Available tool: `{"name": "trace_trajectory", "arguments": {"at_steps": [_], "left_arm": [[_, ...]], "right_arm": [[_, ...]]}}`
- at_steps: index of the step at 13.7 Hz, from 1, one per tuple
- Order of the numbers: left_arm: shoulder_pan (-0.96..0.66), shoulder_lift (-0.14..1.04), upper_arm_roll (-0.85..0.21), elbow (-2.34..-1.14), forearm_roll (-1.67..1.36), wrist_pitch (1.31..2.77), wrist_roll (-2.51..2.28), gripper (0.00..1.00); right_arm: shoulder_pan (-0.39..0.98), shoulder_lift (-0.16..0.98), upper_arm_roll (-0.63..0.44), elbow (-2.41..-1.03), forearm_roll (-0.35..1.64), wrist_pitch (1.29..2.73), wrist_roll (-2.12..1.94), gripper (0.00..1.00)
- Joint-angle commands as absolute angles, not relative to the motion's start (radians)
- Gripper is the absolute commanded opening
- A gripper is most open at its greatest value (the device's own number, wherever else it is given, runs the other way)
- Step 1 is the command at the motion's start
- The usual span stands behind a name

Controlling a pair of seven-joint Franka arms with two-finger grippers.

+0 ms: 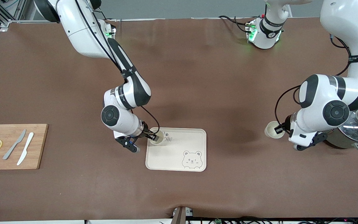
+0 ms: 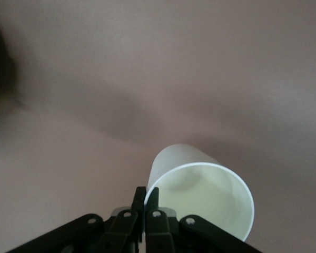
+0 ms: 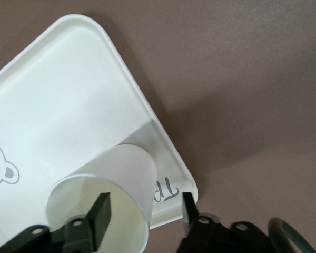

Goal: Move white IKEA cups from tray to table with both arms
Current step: 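Carry the cups apart with both grippers, toward the pot and the board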

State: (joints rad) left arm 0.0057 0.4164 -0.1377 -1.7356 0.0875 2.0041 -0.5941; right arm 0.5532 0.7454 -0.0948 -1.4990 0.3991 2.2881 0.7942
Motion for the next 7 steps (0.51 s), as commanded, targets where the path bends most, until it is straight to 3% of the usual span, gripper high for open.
{"name": "trace_trajectory", "arguments": {"at_steps": [1,7], "left_arm": [[0.025,0.330,-0.149,-1.932,0.104,2.156,-0.584,0.00],[0.071,0.292,-0.155,-2.103,0.106,2.322,-0.577,0.00]], "right_arm": [[0.558,0.753,-0.101,-1.473,0.425,2.276,0.808,0.00],[0.546,0.721,-0.103,-1.445,0.426,2.205,0.822,0.00]]}}
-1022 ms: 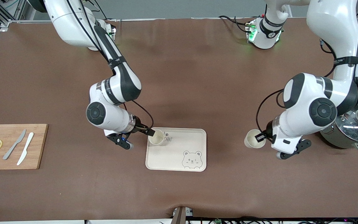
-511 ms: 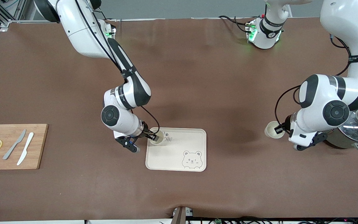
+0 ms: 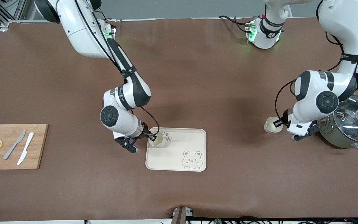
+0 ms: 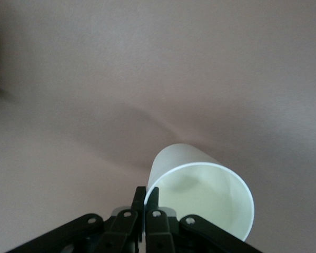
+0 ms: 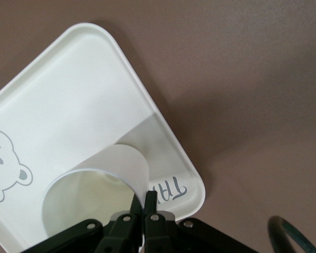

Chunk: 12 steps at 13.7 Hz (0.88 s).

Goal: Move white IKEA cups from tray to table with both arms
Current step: 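Carry the cups apart with both grippers, toward the pot and the board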

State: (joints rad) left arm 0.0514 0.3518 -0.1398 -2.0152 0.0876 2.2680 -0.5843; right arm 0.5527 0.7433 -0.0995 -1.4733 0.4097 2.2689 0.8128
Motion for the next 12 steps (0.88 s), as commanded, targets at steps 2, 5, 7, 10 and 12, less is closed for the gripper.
{"name": "trace_trajectory", "arguments": {"at_steps": [2,5,7,10,12], "left_arm": [[0.087,0.291,-0.156,-2.132,0.106,2.362,-0.560,0.00],[0.092,0.308,-0.156,-2.146,0.104,2.410,-0.554,0.00],[0.092,0.322,-0.156,-2.138,0.100,2.416,-0.554,0.43],[0.084,0.296,-0.156,-2.131,0.103,2.405,-0.554,1.00],[0.092,0.232,-0.153,-2.122,0.104,2.375,-0.522,1.00]], "right_arm": [[0.531,0.706,-0.124,-1.387,0.413,2.037,0.807,0.00],[0.477,0.623,-0.172,-1.400,0.394,1.858,0.634,0.00],[0.459,0.534,-0.215,-1.500,0.344,1.838,0.481,0.00],[0.413,0.408,-0.279,-1.694,0.272,1.851,0.191,0.00],[0.367,0.362,-0.313,-1.765,0.215,1.864,0.015,0.00]]}}
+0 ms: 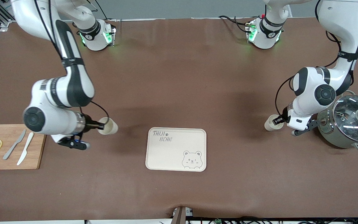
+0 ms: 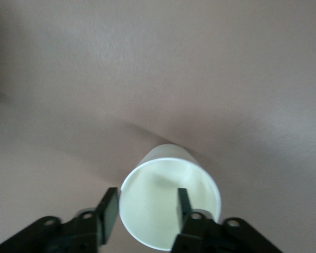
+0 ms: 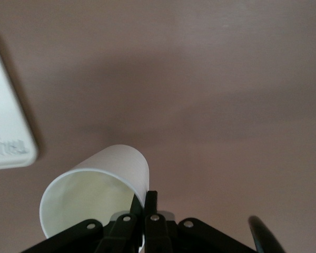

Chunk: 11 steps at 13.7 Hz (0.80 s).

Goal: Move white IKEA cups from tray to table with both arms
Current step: 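Carry the cups apart with both grippers, toward the pot and the board, then set the cups upright on the table and open both grippers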

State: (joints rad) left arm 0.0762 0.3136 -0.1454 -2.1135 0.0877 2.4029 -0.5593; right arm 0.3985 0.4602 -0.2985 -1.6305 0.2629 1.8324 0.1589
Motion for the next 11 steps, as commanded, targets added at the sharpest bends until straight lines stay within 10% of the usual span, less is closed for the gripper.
{"name": "trace_trajectory", "arguments": {"at_steps": [1,11], "left_arm": [[0.103,0.198,-0.153,-2.106,0.104,2.338,-0.494,1.00],[0.089,0.248,-0.156,-1.708,0.097,2.121,-0.342,1.00]], "right_arm": [[0.350,0.351,-0.327,-1.781,0.165,1.867,-0.053,0.00],[0.156,0.348,-0.341,-2.052,0.143,2.192,-0.419,0.00]]}}
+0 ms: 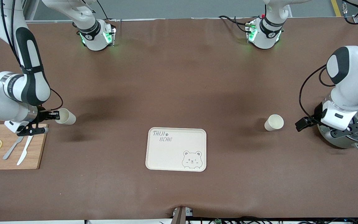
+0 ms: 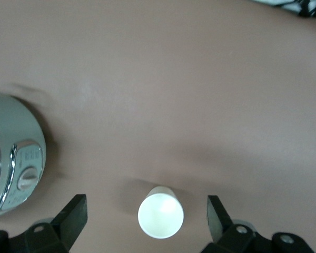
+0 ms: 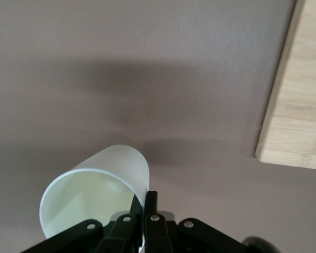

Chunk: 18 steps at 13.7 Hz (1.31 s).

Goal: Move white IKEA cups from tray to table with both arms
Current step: 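Set the cups upright on the table and open both grippers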

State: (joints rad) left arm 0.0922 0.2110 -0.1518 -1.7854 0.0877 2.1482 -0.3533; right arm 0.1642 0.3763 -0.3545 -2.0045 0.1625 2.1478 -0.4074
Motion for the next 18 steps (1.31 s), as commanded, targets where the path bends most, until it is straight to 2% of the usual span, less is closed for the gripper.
{"name": "trace_trajectory", "arguments": {"at_steps": [1,6,7,8,9,10,14,17,18], "left_arm": [[0.087,0.250,-0.156,-1.694,0.097,2.121,-0.342,1.00],[0.103,0.212,-0.156,-1.675,0.097,2.094,-0.342,1.00],[0.104,0.204,-0.155,-1.664,0.098,2.062,-0.342,1.00],[0.104,0.192,-0.155,-1.643,0.101,2.012,-0.341,1.00],[0.104,0.187,-0.155,-1.619,0.101,1.962,-0.339,1.00],[0.104,0.180,-0.155,-1.589,0.103,1.918,-0.341,1.00],[0.101,0.173,-0.156,-1.493,0.107,1.745,-0.342,1.00],[0.103,0.154,-0.163,-1.462,0.104,1.660,-0.333,1.00],[0.103,0.128,-0.157,-1.462,0.089,1.651,-0.340,1.00]], "right_arm": [[0.161,0.348,-0.341,-2.078,0.143,2.241,-0.417,0.00],[0.161,0.356,-0.337,-2.100,0.144,2.282,-0.419,0.00],[0.164,0.362,-0.337,-2.109,0.144,2.304,-0.419,0.07],[0.163,0.364,-0.336,-2.114,0.144,2.318,-0.419,0.26],[0.158,0.364,-0.336,-2.114,0.146,2.316,-0.419,0.58],[0.156,0.364,-0.336,-2.112,0.150,2.313,-0.429,1.00],[0.164,0.356,-0.339,-2.082,0.144,2.287,-0.451,1.00],[0.158,0.354,-0.337,-1.987,0.143,2.267,-0.533,1.00],[0.158,0.359,-0.337,-1.926,0.144,2.211,-0.573,1.00]]}}
